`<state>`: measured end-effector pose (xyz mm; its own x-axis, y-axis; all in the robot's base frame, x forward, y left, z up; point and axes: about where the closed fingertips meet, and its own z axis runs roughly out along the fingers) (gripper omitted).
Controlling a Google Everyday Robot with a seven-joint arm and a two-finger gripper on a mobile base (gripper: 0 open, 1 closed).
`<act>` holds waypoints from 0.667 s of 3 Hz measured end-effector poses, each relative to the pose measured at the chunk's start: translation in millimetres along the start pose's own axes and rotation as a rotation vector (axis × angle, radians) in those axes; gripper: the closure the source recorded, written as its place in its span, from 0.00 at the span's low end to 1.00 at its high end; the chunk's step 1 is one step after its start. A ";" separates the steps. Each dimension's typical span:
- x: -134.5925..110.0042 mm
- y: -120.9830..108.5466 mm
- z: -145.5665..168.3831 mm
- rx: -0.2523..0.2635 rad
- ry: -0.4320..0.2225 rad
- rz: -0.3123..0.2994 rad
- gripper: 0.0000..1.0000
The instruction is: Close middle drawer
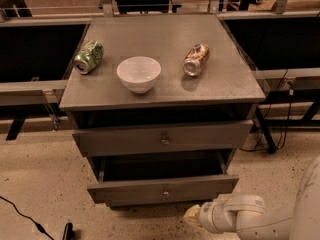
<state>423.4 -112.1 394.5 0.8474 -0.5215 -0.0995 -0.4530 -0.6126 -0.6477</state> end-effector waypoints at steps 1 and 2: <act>3.7 2.5 5.6 -0.027 0.015 -0.027 1.00; 12.1 2.6 23.0 -0.064 0.036 -0.097 1.00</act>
Offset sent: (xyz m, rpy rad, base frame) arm 0.0298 0.0161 -0.0436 -0.1893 -0.1020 0.1145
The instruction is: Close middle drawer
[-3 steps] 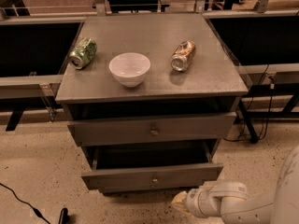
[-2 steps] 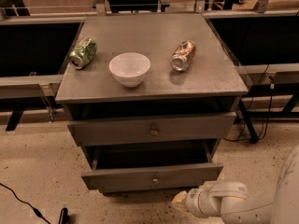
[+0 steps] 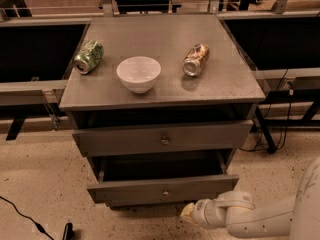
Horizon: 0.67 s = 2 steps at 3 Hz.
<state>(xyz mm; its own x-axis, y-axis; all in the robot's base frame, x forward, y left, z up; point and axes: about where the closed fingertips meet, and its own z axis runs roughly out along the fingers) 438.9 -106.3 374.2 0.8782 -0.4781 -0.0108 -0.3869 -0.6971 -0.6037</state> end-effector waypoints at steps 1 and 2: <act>6.9 1.3 18.7 -0.019 -0.007 -0.056 1.00; 13.6 6.5 28.0 -0.069 -0.003 -0.110 1.00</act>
Offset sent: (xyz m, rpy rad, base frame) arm 0.0263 -0.0038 -0.0399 -0.1852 -0.0318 0.1336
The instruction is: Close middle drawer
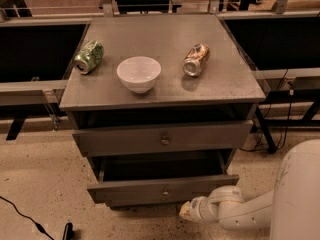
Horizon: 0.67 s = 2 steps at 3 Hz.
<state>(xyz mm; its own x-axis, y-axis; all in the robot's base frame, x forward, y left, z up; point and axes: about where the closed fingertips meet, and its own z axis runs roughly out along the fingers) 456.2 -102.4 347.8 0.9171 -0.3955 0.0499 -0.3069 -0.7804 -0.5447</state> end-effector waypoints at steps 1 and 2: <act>4.7 10.2 2.3 -0.051 0.011 -0.032 1.00; 5.7 14.9 0.8 -0.120 0.034 -0.073 1.00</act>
Offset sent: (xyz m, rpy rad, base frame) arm -0.0045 -0.0213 -0.0139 -0.2935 -0.0291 0.0512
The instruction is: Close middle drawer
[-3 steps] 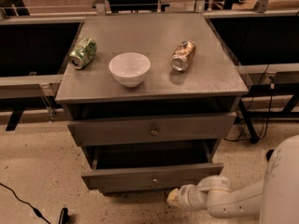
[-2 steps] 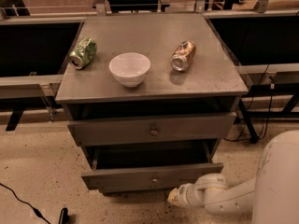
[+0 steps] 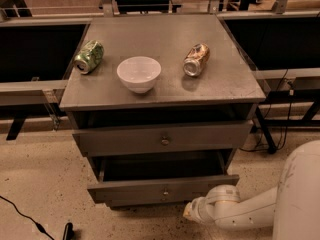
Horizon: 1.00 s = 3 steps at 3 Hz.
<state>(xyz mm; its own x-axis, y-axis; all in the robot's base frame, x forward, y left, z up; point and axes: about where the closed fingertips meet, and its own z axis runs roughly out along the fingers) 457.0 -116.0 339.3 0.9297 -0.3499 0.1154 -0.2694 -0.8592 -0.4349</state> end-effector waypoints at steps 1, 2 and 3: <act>-2.4 7.5 -2.4 -0.097 0.035 -0.049 1.00; -4.5 9.2 -1.0 -0.179 0.080 -0.083 1.00; 0.3 17.8 -2.8 -0.222 0.100 -0.086 1.00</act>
Offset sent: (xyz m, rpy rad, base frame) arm -0.0121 -0.0105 -0.0065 -0.3579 -0.0690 0.0121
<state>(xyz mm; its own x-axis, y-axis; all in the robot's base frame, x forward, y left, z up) 451.8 -132.4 334.1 0.9252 -0.2974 0.2358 -0.2490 -0.9445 -0.2144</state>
